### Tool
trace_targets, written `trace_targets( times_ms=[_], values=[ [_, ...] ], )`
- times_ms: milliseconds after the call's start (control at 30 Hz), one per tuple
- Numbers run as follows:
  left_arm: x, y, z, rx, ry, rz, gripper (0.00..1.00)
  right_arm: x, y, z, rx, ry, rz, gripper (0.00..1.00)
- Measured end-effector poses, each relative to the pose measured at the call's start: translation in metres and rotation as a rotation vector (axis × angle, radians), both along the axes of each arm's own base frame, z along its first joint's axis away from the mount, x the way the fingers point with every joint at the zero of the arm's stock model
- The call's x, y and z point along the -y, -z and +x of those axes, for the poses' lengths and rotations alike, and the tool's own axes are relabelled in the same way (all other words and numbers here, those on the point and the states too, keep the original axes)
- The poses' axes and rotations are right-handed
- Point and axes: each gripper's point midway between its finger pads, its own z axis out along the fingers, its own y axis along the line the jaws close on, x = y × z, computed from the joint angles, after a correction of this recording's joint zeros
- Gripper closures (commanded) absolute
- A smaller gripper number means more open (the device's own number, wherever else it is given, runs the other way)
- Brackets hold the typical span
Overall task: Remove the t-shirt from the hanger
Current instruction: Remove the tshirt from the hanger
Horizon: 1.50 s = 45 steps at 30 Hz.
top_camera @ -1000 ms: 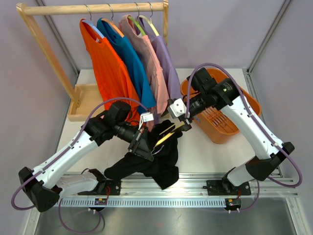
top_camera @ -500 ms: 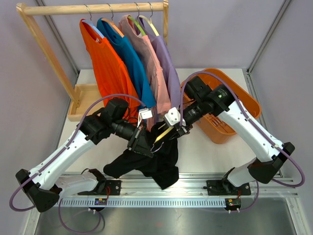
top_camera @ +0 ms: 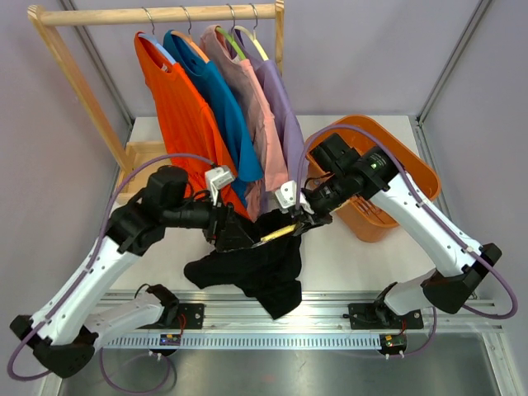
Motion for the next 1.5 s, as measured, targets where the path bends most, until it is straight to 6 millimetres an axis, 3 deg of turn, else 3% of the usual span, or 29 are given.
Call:
trace_targets(
  times_ms=[100, 233, 433, 700, 833, 933, 967, 1033, 1100, 1133, 1333, 1500],
  values=[
    [-0.020, -0.008, 0.021, 0.111, -0.178, 0.029, 0.06, 0.016, 0.009, 0.004, -0.092, 0.118, -0.044, 1.00],
    [-0.043, -0.016, 0.036, 0.189, -0.349, 0.064, 0.06, 0.036, 0.014, 0.013, -0.241, 0.313, -0.076, 1.00],
    [-0.062, 0.003, 0.047, 0.153, -0.518, 0.106, 0.01, 0.047, 0.013, 0.024, -0.373, 0.484, -0.095, 1.00],
    [-0.045, 0.048, 0.051, -0.015, -0.581, 0.116, 0.01, 0.038, 0.007, 0.035, -0.518, 0.597, -0.098, 1.00],
    [-0.018, 0.048, 0.051, -0.028, -0.552, 0.096, 0.02, 0.033, 0.007, 0.038, -0.563, 0.623, -0.094, 1.00],
    [0.000, 0.054, 0.054, -0.035, -0.539, 0.118, 0.26, 0.028, 0.008, 0.040, -0.599, 0.632, -0.094, 1.00],
    [0.005, 0.057, 0.057, -0.037, -0.545, 0.137, 0.43, 0.027, 0.008, 0.040, -0.605, 0.633, -0.093, 1.00],
    [0.008, 0.064, 0.065, -0.036, -0.573, 0.175, 0.60, 0.026, 0.009, 0.041, -0.616, 0.637, -0.096, 1.00],
    [0.005, 0.071, 0.074, -0.029, -0.620, 0.217, 0.95, 0.026, 0.009, 0.041, -0.619, 0.639, -0.097, 1.00],
    [0.000, 0.074, 0.078, -0.023, -0.647, 0.237, 1.00, 0.026, 0.009, 0.041, -0.619, 0.638, -0.097, 1.00],
    [-0.032, 0.072, 0.092, 0.051, -0.771, 0.307, 1.00, 0.028, 0.010, 0.043, -0.583, 0.615, -0.089, 1.00],
    [-0.084, 0.058, 0.104, 0.072, -0.935, 0.306, 1.00, 0.040, 0.013, 0.050, -0.483, 0.564, -0.071, 1.00]
  ],
)
